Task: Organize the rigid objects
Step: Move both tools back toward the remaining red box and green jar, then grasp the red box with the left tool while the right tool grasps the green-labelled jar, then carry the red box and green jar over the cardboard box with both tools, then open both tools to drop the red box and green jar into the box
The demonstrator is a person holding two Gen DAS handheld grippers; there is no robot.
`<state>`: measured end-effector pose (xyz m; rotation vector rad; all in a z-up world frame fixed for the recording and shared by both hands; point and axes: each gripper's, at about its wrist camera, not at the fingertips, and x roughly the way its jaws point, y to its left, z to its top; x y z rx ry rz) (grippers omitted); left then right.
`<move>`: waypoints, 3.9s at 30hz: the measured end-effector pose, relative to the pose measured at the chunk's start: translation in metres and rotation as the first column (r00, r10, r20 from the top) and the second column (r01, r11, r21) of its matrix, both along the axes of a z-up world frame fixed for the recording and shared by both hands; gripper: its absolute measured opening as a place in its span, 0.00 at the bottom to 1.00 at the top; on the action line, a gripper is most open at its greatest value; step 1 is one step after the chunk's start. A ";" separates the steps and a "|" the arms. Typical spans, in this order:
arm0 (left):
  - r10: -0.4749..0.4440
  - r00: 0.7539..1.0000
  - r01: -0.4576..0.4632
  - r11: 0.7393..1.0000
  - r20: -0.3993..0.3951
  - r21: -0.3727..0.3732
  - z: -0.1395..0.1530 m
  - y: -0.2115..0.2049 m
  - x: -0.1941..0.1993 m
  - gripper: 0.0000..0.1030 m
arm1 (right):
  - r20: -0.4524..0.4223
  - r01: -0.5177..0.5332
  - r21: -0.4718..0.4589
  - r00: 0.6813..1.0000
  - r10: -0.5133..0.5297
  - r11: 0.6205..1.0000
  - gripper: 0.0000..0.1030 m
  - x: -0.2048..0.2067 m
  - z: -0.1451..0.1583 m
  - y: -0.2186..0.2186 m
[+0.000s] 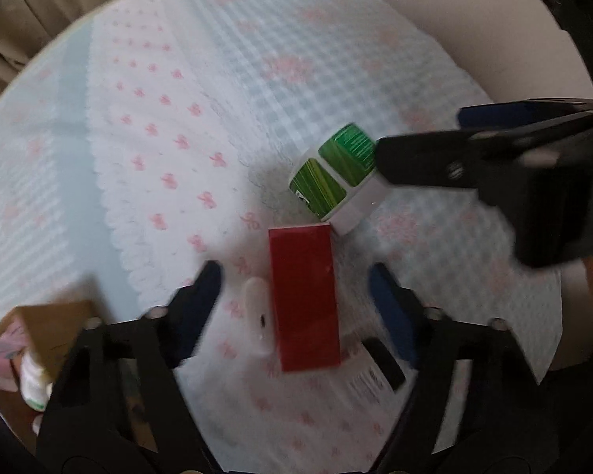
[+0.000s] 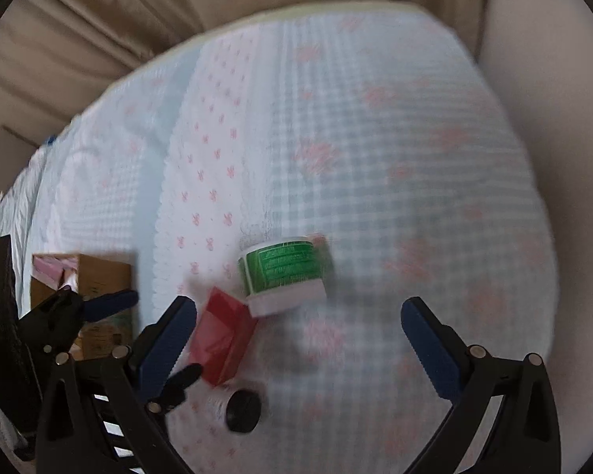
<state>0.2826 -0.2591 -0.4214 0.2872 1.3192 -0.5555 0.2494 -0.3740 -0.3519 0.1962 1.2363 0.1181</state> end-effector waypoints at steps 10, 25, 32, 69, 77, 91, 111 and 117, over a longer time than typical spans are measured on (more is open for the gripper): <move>-0.001 0.998 0.001 1.000 -0.064 0.004 -0.046 -0.011 0.016 0.51 | -0.083 -0.064 0.122 0.994 0.074 0.990 0.88 0.026 -0.066 0.002; -0.003 0.999 0.005 0.999 -0.053 0.038 -0.058 -0.022 0.011 0.39 | -0.062 -0.083 0.189 0.993 0.096 0.978 0.66 0.029 -0.080 0.004; 0.031 0.999 -0.032 0.999 -0.040 -0.014 -0.032 -0.010 0.009 0.38 | -0.051 0.022 0.185 0.999 -0.012 0.982 0.66 0.022 -0.069 -0.006; 0.472 0.866 -0.430 0.871 0.164 -0.236 0.233 0.243 -0.075 0.38 | 0.233 0.105 0.091 0.965 -0.123 0.990 0.66 -0.108 0.185 0.106; 0.463 0.869 -0.417 0.875 0.176 -0.244 0.242 0.347 -0.078 0.38 | 0.253 0.059 0.094 0.964 -0.081 0.994 0.66 -0.118 0.195 0.208; 0.332 0.938 -0.312 0.934 0.099 -0.177 0.185 0.459 -0.026 0.38 | 0.161 0.138 0.127 0.974 -0.158 0.982 0.65 -0.101 0.136 0.371; 0.254 0.966 -0.255 0.967 -0.041 -0.014 0.035 0.446 0.042 0.38 | -0.019 0.010 0.050 1.000 -0.009 0.999 0.65 -0.042 -0.020 0.433; 0.192 0.980 -0.190 0.981 -0.046 0.052 0.013 0.437 0.043 0.38 | -0.071 -0.045 0.097 0.996 0.052 0.994 0.65 -0.037 -0.050 0.446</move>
